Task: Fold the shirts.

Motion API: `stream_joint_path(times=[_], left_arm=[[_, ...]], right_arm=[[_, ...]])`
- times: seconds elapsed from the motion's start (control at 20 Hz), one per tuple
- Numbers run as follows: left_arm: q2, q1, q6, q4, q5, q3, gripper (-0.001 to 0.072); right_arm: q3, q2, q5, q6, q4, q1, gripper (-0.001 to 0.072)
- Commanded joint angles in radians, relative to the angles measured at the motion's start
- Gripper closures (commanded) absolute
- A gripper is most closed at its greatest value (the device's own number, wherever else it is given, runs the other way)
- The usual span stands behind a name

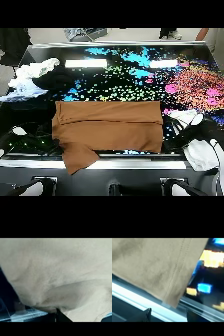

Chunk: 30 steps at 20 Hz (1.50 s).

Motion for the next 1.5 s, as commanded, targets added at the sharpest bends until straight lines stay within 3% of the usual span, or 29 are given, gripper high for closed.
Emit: stream_joint_path(times=[0.0, 0.1, 0.2, 0.35, 0.8, 1.0, 1.15, 1.45], left_arm=[[0.001, 0.000, 0.002, 0.001, -0.002, -0.001, 0.0678], [0.001, 0.000, 0.002, 0.001, -0.002, -0.001, 0.0678], [0.001, 0.000, 0.002, 0.001, -0.002, -0.001, 0.0678], [0.001, 0.000, 0.002, 0.001, -0.005, -0.001, 0.0678], [0.043, 0.000, 0.050, 0.001, -0.066, 0.185, 0.0682], [0.076, -0.004, 0.002, -0.017, -0.114, 0.360, 0.0683], [0.061, -0.038, -0.030, -0.023, -0.045, 0.472, 0.0684], [-0.177, -0.087, -0.072, -0.023, 0.006, 0.725, 0.0684]], right_arm=[[-0.074, 0.001, -0.118, 0.018, 0.056, 0.000, 0.0154], [-0.101, 0.001, -0.162, 0.034, 0.109, 0.000, 0.0178], [-0.117, 0.000, -0.194, 0.034, 0.145, 0.000, 0.0279], [-0.116, 0.000, -0.213, 0.039, 0.147, 0.000, 0.0674], [-0.061, 0.099, -0.079, -0.119, 0.121, 0.000, 0.0679], [0.101, 0.124, -0.006, -0.117, 0.135, 0.000, 0.0680], [0.204, 0.116, -0.061, -0.097, 0.148, 0.000, 0.0680], [0.486, -0.169, -0.144, -0.075, 0.126, 0.099, 0.0680]])
